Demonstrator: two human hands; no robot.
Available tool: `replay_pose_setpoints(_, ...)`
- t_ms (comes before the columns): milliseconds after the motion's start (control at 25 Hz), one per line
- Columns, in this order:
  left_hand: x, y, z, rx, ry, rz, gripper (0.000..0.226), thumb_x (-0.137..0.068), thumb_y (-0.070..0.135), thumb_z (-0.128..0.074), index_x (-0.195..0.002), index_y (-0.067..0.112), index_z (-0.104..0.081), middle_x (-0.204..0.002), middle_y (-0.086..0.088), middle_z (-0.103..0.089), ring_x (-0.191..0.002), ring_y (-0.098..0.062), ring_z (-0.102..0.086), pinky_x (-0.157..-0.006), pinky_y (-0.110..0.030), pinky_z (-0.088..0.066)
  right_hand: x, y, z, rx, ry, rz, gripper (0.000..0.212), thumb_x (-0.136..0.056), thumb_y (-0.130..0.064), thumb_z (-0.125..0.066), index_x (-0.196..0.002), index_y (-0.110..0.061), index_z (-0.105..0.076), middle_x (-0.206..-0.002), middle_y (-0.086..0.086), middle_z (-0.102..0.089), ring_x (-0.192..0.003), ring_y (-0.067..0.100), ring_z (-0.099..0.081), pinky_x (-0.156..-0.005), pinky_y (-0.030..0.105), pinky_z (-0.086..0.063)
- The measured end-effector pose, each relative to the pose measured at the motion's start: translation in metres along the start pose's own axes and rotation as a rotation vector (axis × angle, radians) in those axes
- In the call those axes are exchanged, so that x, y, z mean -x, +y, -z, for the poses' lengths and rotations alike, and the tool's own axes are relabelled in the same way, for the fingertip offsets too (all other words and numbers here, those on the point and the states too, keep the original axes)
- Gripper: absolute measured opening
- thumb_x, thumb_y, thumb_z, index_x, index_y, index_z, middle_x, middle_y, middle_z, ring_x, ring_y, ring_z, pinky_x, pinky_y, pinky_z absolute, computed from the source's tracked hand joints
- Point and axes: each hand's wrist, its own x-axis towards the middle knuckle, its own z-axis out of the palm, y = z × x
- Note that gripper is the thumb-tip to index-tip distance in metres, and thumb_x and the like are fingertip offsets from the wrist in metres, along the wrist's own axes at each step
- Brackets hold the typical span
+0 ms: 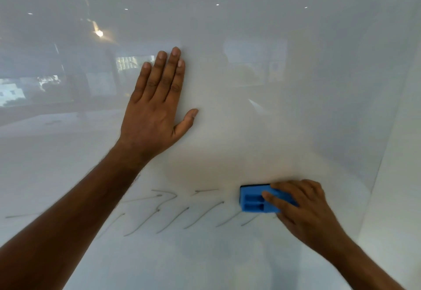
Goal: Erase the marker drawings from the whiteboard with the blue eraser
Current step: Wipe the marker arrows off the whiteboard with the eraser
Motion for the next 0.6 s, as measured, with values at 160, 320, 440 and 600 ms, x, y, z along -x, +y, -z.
replay_pose_setpoints(160,0.001,0.002,-0.001,-0.001,0.015,0.010,0.083,-0.114,0.054,-0.038,-0.171,-0.002,-0.016,-0.180,-0.023,-0.014,-0.168,-0.040,-0.014,-0.137,-0.054,-0.012,-0.036,0.016,0.017,-0.041,0.076,-0.192,0.065,-0.086,-0.026,-0.074,-0.146,-0.029,-0.051,-0.136,0.003,-0.057,-0.115,0.031,-0.059,-0.098,0.048,-0.040)
replay_pose_setpoints(320,0.002,0.003,-0.001,0.014,0.015,0.014,0.082,-0.114,0.053,-0.038,-0.171,-0.003,-0.016,-0.180,-0.023,-0.014,-0.167,-0.040,-0.014,-0.138,-0.053,-0.010,-0.078,-0.010,0.009,-0.127,0.145,-0.212,0.069,-0.082,-0.020,-0.080,-0.145,-0.029,-0.053,-0.135,0.001,-0.061,-0.118,0.025,-0.055,-0.099,0.045,-0.039)
replay_pose_setpoints(440,0.003,0.002,0.000,0.008,0.019,0.011,0.082,-0.114,0.053,-0.038,-0.171,-0.003,-0.017,-0.179,-0.023,-0.016,-0.167,-0.041,-0.015,-0.137,-0.054,-0.012,-0.081,-0.045,-0.006,-0.167,0.111,-0.108,0.066,-0.087,-0.018,-0.078,-0.147,-0.031,-0.054,-0.134,0.002,-0.065,-0.117,0.023,-0.055,-0.100,0.044,-0.039)
replay_pose_setpoints(600,0.003,0.001,-0.001,0.008,0.021,0.002,0.082,-0.114,0.053,-0.038,-0.171,-0.003,-0.018,-0.179,-0.023,-0.016,-0.167,-0.041,-0.016,-0.137,-0.055,-0.013,-0.044,-0.068,-0.023,-0.122,0.003,-0.006,0.067,-0.085,-0.017,-0.077,-0.145,-0.035,-0.055,-0.134,-0.001,-0.066,-0.116,0.022,-0.057,-0.100,0.044,-0.042)
